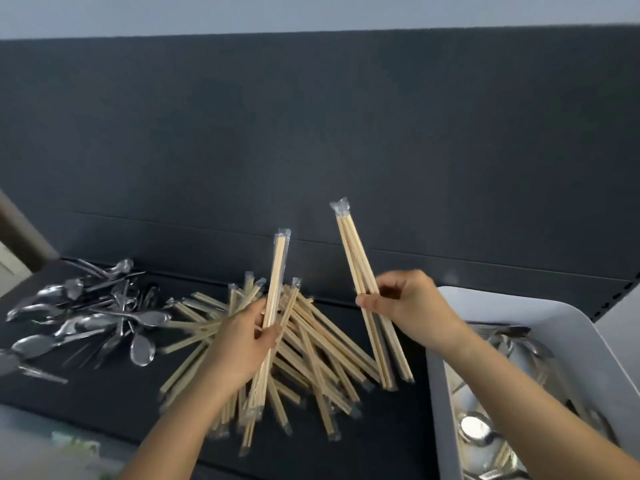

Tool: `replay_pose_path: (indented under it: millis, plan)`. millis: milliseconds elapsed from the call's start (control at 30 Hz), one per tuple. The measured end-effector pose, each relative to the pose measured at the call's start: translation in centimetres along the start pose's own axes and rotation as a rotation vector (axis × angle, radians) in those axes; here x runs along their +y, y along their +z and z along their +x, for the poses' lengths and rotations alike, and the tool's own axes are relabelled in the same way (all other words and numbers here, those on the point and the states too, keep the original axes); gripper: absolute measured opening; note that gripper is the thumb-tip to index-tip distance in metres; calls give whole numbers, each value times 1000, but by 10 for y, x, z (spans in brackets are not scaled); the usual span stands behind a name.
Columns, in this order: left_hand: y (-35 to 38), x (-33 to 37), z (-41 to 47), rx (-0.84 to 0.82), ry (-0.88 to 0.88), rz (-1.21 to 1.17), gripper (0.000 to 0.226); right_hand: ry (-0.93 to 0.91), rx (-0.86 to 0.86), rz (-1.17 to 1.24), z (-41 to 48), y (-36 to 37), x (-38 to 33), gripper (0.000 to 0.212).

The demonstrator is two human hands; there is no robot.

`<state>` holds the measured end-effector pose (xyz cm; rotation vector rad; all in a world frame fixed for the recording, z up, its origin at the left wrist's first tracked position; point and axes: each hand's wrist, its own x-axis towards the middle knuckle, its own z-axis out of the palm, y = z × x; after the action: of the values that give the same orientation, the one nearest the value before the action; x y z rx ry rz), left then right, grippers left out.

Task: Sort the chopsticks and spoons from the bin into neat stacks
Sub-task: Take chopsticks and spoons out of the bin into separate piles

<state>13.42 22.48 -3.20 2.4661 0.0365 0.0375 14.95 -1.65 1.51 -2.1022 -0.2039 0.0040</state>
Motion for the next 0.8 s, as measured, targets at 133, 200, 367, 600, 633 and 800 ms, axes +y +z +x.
replay_pose_path:
  millis: [133,200,367,600,633,800]
  plan:
    - [-20,-37,15,-71,1,57,58,97,-80,-227,21,60,1,26]
    - [-25,-49,23,-100,35,52,55,167,-90,-294,31,86,4,22]
    - [-14,-60,39,-176,148,76,40,364,-46,-469,48,131,14,7]
    - [-5,-67,50,-196,360,264,41,445,-6,-595,39,144,16,27]
    - [-5,-67,52,-193,384,269,41,438,-1,-583,36,142,16,26]
    - [6,-51,61,-221,497,258,42,335,101,-566,13,114,15,26]
